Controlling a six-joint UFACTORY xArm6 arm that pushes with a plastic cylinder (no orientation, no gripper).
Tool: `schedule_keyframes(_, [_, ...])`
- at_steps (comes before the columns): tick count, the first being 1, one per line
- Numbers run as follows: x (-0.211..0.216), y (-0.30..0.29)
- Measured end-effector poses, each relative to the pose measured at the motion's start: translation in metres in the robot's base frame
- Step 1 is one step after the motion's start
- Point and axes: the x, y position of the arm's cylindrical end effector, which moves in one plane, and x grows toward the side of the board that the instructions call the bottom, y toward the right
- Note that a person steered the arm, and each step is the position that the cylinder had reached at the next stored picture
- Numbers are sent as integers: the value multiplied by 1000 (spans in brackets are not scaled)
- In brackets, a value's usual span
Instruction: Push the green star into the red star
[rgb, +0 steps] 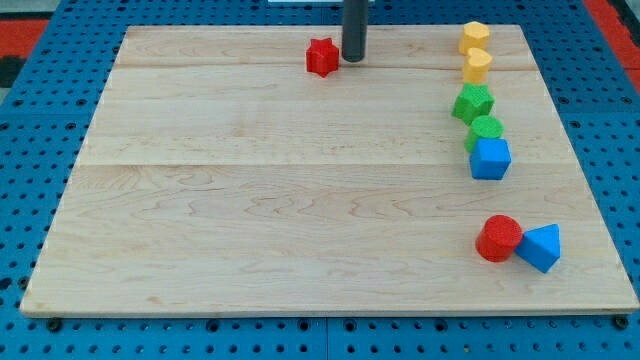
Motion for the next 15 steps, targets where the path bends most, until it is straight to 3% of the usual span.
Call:
schedule_keyframes(1, [22, -20])
schedule_keyframes(2, [5, -81])
schedule_keyframes(3, [-8, -93])
schedule_keyframes(5, [80, -10])
schedule_keyframes(6, [81, 64])
schedule_keyframes(7, [63, 79])
schedule_keyframes(8, [57, 134])
schedule_keyframes(9, [67, 195])
schedule_keyframes(10, [96, 218])
schedule_keyframes(11, [116, 162])
schedule_keyframes(12, [98, 98])
schedule_keyframes(13, [61, 121])
schedule_keyframes(14, [59, 161])
schedule_keyframes(15, [43, 132])
